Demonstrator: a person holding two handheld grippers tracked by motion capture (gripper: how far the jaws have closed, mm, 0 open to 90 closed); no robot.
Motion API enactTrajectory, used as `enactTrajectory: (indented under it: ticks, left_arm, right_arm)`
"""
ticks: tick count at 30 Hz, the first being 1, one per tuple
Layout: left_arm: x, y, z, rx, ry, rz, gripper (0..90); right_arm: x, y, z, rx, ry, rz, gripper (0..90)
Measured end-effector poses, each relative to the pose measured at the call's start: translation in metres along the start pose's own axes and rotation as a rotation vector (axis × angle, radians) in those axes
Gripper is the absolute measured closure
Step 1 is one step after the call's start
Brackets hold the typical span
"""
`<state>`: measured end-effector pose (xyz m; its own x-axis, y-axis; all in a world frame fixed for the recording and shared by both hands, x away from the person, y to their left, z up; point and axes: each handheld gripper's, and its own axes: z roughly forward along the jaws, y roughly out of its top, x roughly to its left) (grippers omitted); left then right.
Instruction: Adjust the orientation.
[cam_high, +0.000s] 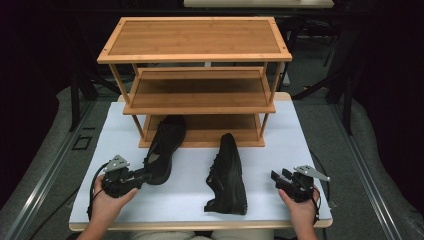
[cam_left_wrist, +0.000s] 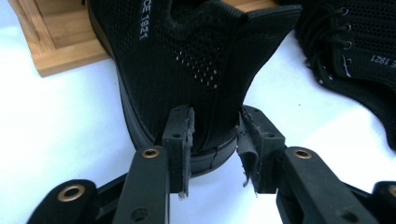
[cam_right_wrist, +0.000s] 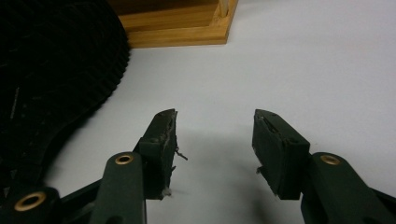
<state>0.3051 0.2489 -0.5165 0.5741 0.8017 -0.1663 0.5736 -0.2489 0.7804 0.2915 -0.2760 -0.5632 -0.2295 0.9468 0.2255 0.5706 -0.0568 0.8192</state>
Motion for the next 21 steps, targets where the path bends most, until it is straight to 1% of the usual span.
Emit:
enactTrajectory:
  ticks: [2, 3, 4, 5, 6, 8, 9, 10, 11, 12, 13, 14, 15, 16, 17, 18, 19, 21]
  left_arm:
    - [-0.002, 0.004, 0.004, -0.019, 0.004, 0.003, 66.8]
    - [-0.003, 0.008, 0.006, -0.033, 0.023, 0.01, 67.9]
    - [-0.003, 0.011, 0.007, -0.047, 0.025, 0.009, 68.4]
    - [-0.003, 0.011, 0.007, -0.047, 0.025, 0.009, 68.9]
    - [-0.003, 0.014, 0.008, -0.061, 0.018, 0.005, 69.7]
    - [-0.003, 0.02, 0.011, -0.081, 0.002, -0.005, 70.3]
    - [-0.004, 0.026, 0.015, -0.089, 0.023, 0.004, 71.9]
    - [-0.004, 0.026, 0.015, -0.089, 0.023, 0.004, 72.5]
    - [-0.004, 0.033, 0.021, -0.089, 0.043, 0.004, 73.2]
    - [-0.004, 0.033, 0.021, -0.089, 0.043, 0.004, 76.9]
    - [-0.002, 0.04, 0.027, -0.083, 0.036, -0.003, 81.5]
    - [-0.002, 0.04, 0.027, -0.083, 0.036, -0.003, 81.6]
    - [-0.001, 0.044, 0.03, -0.076, 0.027, 0.0, 81.7]
    - [-0.002, 0.05, 0.037, -0.079, 0.022, 0.023, 82.0]
    - [-0.003, 0.054, 0.039, -0.081, 0.028, 0.027, 82.1]
    - [-0.003, 0.054, 0.039, -0.081, 0.028, 0.027, 82.2]
    - [-0.002, 0.06, 0.044, -0.086, 0.04, 0.026, 82.4]
    - [0.002, 0.066, 0.048, -0.1, 0.043, 0.007, 82.7]
  right_arm:
    - [0.0, 0.0, 0.0, 0.001, -0.003, 0.0, 49.3]
    - [0.0, 0.0, 0.0, 0.0, -0.004, 0.001, 49.3]
    - [0.0, 0.0, 0.0, 0.0, -0.004, 0.001, 49.3]
    - [0.0, 0.0, 0.0, 0.0, -0.004, 0.001, 49.3]
    - [0.0, 0.0, 0.0, -0.008, -0.005, 0.003, 49.3]
    - [0.0, 0.0, 0.0, -0.008, -0.005, 0.002, 49.3]
    - [0.0, 0.0, 0.0, -0.001, -0.006, 0.003, 49.3]
    - [0.0, 0.0, 0.0, -0.001, -0.006, 0.003, 49.3]
    - [0.0, 0.0, 0.001, -0.015, -0.001, 0.005, 49.3]
    - [0.0, 0.0, 0.001, -0.015, -0.001, 0.005, 49.3]
    - [-0.001, 0.0, 0.0, -0.014, 0.0, 0.006, 49.2]
    - [-0.001, 0.0, 0.0, -0.014, 0.0, 0.006, 49.2]
    - [-0.001, 0.0, 0.0, -0.014, -0.001, 0.006, 49.2]
    - [-0.001, 0.0, 0.0, -0.014, 0.0, 0.007, 49.2]
    - [-0.001, 0.0, 0.0, -0.013, -0.001, 0.007, 49.2]
    - [-0.001, 0.0, 0.0, -0.013, -0.001, 0.007, 49.2]
    - [-0.001, 0.0, 0.0, -0.015, 0.0, 0.007, 49.2]
    - [-0.001, 0.0, 0.0, -0.016, 0.001, 0.007, 49.2]
